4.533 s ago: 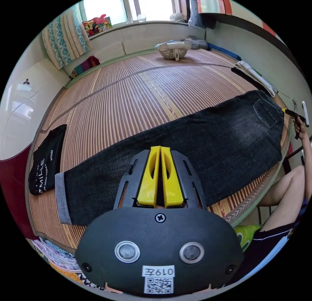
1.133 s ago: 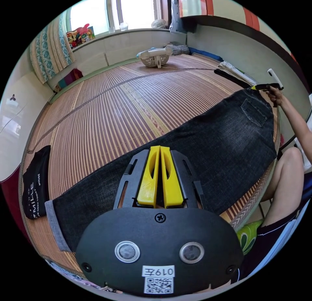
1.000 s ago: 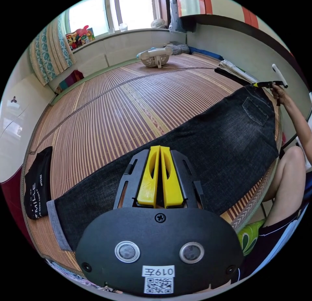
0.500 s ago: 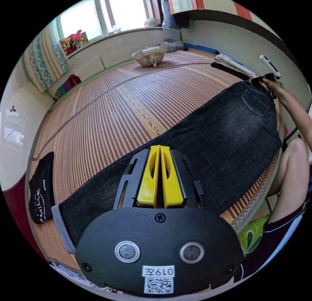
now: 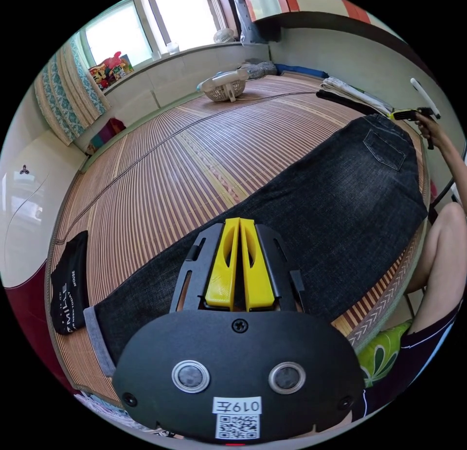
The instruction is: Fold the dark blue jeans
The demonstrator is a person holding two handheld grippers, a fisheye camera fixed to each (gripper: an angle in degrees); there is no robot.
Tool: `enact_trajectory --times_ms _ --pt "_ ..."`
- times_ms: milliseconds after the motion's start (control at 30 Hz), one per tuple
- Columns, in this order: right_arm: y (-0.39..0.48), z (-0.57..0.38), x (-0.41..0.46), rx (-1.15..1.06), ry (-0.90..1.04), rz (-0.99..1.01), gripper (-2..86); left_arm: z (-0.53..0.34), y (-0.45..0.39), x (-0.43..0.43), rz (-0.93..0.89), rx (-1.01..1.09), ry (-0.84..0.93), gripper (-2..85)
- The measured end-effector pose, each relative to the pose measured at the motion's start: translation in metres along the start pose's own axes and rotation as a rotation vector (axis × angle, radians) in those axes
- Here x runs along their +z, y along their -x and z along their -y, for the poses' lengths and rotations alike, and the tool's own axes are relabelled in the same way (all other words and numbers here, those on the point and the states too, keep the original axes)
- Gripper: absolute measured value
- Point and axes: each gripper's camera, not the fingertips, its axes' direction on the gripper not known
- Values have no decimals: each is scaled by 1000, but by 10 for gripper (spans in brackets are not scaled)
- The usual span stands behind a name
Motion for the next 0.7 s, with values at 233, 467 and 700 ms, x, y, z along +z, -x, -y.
enact_trajectory --times_ms 233,467,700 --pt "97 -52 10 -191 148 -18 57 -7 2 -16 1 -9 -4 8" --pt "136 -82 -46 -148 -22 47 10 -15 7 -41 13 -28 -13 8" --pt "262 -141 -99 -241 -173 6 -9 -36 9 -105 32 -64 -98 7"
